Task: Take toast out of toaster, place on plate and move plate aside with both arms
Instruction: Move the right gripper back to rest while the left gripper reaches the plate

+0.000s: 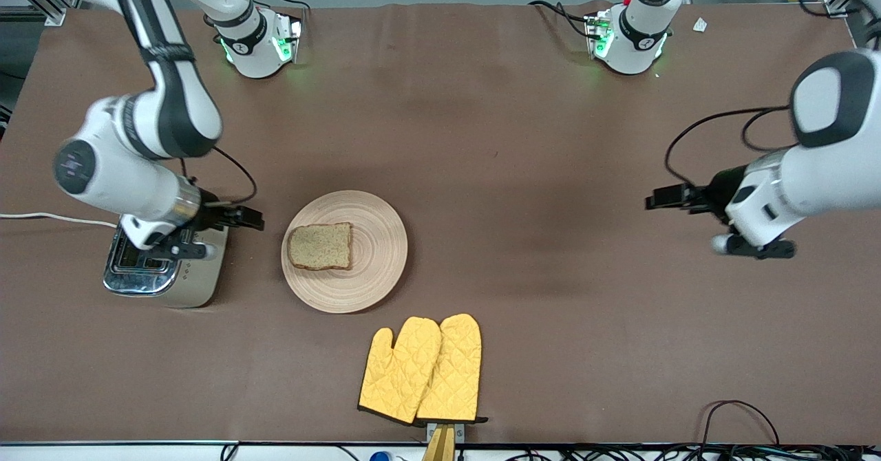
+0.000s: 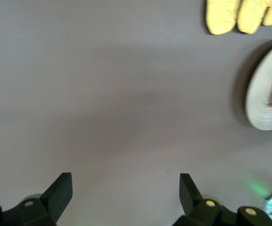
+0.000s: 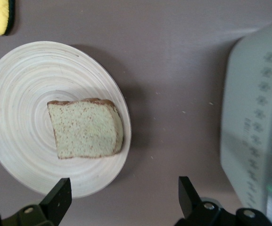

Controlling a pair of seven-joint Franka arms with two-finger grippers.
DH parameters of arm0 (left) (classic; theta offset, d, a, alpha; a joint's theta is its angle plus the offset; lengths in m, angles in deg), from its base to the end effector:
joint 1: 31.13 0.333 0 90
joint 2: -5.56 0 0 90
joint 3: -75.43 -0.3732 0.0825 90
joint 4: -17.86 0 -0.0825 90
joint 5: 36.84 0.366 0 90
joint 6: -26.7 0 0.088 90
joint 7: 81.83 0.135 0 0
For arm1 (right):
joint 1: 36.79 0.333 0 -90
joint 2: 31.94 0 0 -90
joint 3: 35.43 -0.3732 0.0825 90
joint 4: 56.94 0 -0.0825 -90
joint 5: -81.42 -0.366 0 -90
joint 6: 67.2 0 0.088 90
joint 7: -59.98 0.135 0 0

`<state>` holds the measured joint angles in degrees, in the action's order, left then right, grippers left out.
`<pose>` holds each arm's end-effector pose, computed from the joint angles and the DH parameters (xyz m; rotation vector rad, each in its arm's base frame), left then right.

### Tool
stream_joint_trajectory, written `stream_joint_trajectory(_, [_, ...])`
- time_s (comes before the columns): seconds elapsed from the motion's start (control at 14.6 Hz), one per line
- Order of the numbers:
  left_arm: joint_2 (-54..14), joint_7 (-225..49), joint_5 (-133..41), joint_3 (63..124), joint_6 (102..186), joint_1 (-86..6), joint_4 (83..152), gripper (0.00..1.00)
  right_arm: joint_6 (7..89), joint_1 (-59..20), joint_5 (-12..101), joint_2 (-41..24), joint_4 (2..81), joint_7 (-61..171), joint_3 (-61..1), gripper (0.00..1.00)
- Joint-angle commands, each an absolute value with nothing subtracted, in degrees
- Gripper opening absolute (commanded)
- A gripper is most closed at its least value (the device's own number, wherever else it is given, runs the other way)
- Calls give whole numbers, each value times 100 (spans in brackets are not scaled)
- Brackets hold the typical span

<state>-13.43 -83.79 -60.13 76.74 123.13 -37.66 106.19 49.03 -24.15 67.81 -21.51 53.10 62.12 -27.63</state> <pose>0.6250 -0.1337 0.4897 2.7367 -0.0231 -0.3081 0.5807 0.0723 0.4319 -2.9578 0.0954 0.1215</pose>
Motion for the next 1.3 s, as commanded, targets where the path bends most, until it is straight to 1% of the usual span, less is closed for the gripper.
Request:
stream_joint_trajectory(0.0, [-1780, -8456, -6749, 7718, 12915, -4131, 10724, 100, 4287, -2983, 6973, -2674, 5223, 5772, -2831, 100])
stream_joint_trajectory(0.14, [-2228, -8447, -7276, 7911, 13582, -4395, 10707, 100, 3471, -3195, 7174, -2737, 4723, 5735, -2823, 100])
stream_joint_trajectory(0.34, [-2922, -8420, -8076, 8219, 14365, -4633, 10611, 100, 2363, -3380, 7675, -2781, 3713, 5743, -2831, 100])
stream_joint_trajectory(0.41, [-3212, -8420, -8296, 8298, 14716, -4782, 10437, 100, 1942, -3406, 7815, -2781, 3423, 5761, -2823, 100])
stream_joint_trajectory(0.48, [-3441, -8438, -8525, 8325, 15076, -4957, 10330, 100, 1694, -3468, 7886, -2816, 3272, 5770, -2823, 100])
stream_joint_trajectory(0.62, [-3845, -8455, -9157, 8325, 15754, -5414, 10172, 100, 1577, -3486, 8105, -3009, 3227, 5665, -2831, 100])
stream_joint_trajectory(0.75, [-4302, -8420, -9527, 8325, 16255, -5757, 9769, 100, 1472, -3486, 8309, -3158, 3192, 5550, -2840, 100])
stream_joint_trajectory(0.96, [-4812, -8438, -9800, 8325, 17126, -6250, 9294, 100, 1515, -3495, 8283, -3133, 3025, 5559, -2849, 100])
stream_joint_trajectory(1.09, [-5138, -8394, -9845, 8334, 17259, -6435, 8978, 100, 1524, -3477, 8195, -3115, 2963, 5568, -2858, 100])
stream_joint_trajectory(1.23, [-5297, -8385, -9845, 8334, 17399, -6610, 8801, 100, 1577, -3451, 8186, -3115, 2963, 5585, -2866, 100])
